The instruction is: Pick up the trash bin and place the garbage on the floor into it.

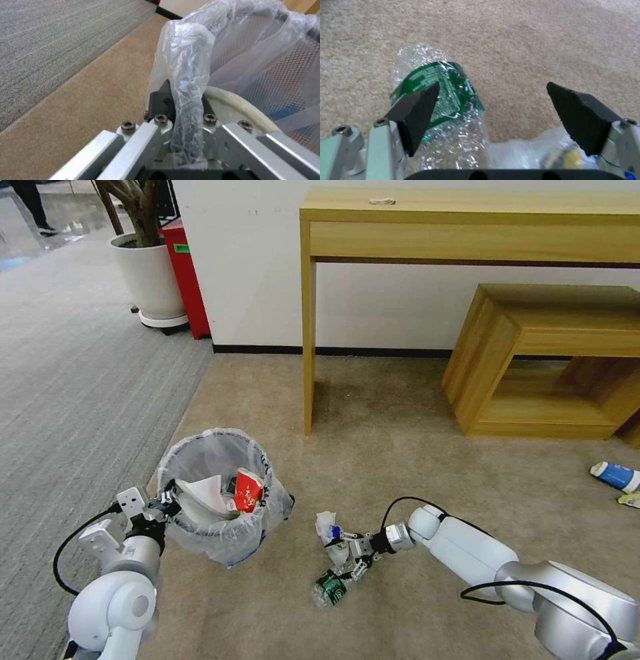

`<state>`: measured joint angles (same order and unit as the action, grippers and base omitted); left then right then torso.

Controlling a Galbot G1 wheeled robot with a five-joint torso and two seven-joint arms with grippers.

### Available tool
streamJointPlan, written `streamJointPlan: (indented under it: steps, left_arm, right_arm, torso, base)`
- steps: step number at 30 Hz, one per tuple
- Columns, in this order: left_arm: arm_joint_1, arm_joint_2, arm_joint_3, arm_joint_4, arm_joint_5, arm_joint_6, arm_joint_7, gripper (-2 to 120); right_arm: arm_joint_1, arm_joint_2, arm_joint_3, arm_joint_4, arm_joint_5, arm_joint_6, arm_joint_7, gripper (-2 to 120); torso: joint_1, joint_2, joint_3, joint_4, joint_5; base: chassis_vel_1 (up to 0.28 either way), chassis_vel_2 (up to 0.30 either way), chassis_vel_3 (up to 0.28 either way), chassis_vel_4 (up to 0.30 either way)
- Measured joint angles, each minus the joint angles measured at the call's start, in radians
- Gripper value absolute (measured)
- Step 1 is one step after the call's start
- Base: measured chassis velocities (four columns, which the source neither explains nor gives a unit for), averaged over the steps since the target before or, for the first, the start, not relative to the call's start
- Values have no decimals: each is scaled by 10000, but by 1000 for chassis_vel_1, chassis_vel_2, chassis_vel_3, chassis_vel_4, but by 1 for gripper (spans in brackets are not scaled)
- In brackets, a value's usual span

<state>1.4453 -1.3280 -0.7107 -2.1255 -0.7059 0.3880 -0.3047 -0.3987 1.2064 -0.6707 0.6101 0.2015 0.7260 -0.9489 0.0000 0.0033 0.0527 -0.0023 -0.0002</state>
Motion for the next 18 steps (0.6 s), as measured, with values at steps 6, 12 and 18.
streamJointPlan:
  steps: [6,12,18]
  left_arm:
    - [1,-8,-27,-15,-4,0,-6,2]
    - [1,-4,-40,-20,-13,1,-17,2]
    - [-15,3,-46,-22,-20,6,-26,2]
  right_arm:
    - [-113,98,-1,-99,-22,26,-101,82]
    - [-248,145,17,-163,-16,48,-156,78]
    - [-360,157,30,-177,-3,51,-180,76]
  torso:
    - [0,0,0,0,1]
    - [0,0,0,-1,1]
    - [0,0,0,0,2]
  base:
    - [0,0,0,0]
    - [0,0,0,0]
    - [0,0,0,0]
